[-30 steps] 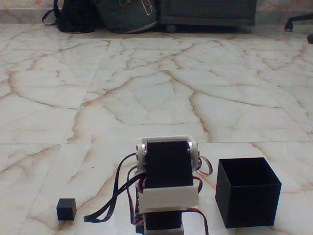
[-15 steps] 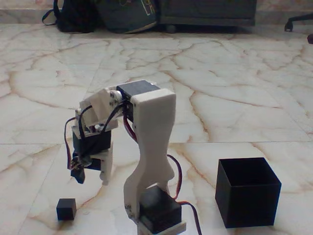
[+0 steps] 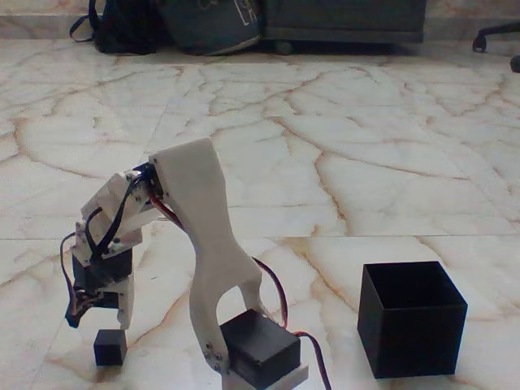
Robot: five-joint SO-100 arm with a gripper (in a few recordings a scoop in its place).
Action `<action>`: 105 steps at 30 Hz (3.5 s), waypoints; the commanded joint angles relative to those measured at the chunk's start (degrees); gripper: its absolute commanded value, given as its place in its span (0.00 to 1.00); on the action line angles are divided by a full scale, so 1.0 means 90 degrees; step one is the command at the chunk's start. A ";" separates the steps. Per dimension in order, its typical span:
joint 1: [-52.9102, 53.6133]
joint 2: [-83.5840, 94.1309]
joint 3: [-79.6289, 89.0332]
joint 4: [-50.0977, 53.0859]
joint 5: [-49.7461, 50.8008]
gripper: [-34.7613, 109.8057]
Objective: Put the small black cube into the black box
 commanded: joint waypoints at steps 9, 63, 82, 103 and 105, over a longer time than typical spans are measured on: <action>0.0303 -0.0615 -0.0732 0.0205 -0.0195 0.30; 0.6006 0.2861 0.0244 0.1064 -0.4229 0.24; 0.8652 0.3262 0.0996 0.0332 -0.6055 0.29; 0.4473 0.8232 0.7744 -0.0342 -0.3916 0.28; 0.4482 0.8418 0.7979 0.0029 -0.3965 0.28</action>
